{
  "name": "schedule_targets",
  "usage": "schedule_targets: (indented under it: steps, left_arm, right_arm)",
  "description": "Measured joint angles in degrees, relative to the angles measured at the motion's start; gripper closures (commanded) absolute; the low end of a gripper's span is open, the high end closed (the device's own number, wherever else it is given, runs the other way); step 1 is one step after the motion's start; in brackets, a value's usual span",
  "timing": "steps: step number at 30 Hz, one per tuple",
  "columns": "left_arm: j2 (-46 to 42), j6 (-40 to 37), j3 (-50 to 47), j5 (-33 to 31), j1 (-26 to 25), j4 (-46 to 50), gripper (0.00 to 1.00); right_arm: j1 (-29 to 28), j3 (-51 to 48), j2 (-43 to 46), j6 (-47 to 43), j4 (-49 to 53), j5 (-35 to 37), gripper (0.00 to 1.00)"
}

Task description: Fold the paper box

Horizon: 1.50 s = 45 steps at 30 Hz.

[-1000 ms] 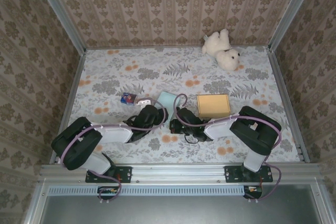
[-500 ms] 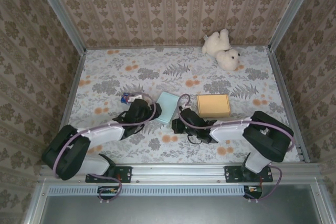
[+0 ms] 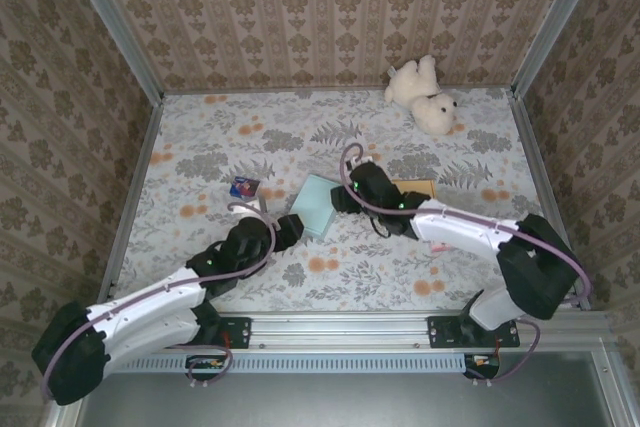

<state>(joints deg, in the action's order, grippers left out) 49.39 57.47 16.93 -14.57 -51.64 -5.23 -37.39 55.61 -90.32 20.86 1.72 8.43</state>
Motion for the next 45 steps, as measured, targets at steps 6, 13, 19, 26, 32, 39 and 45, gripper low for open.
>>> schedule_targets:
  steps: [6, 13, 19, 26, 32, 39, 45]
  left_arm:
    - [4.92, 3.87, -0.33, -1.64, -1.20, -3.50, 0.19]
    - [12.76, 6.49, -0.31, -2.51, -1.31, -9.44, 0.18]
    - [20.22, 7.48, 1.38, -2.43, -1.14, -13.53, 0.18]
    - [31.30, 7.93, 6.23, 0.39, 0.83, -20.44, 0.20]
    - [36.35, 8.50, 7.82, 3.32, 4.74, -24.94, 0.20]
    - [36.39, 6.45, 10.25, 4.68, 9.01, -23.02, 0.20]
    - [36.39, 4.55, 11.50, 4.48, 9.38, -22.25, 0.20]
  right_arm:
    - [4.76, 6.86, -8.48, -6.97, 1.53, -9.16, 0.31]
    - [5.73, 14.12, -16.65, -10.29, 1.88, -18.14, 0.30]
    - [5.75, 17.46, -20.72, -11.76, 2.56, -20.55, 0.30]
    - [5.97, 18.95, -23.76, -12.20, 2.97, -22.45, 0.30]
    - [6.54, 18.12, -24.28, -11.69, 2.29, -22.95, 0.34]
    - [6.40, 7.80, -17.18, -4.63, -1.31, -24.02, 0.37]
    - [5.62, -1.73, -10.62, 4.39, -6.97, -22.73, 0.38]
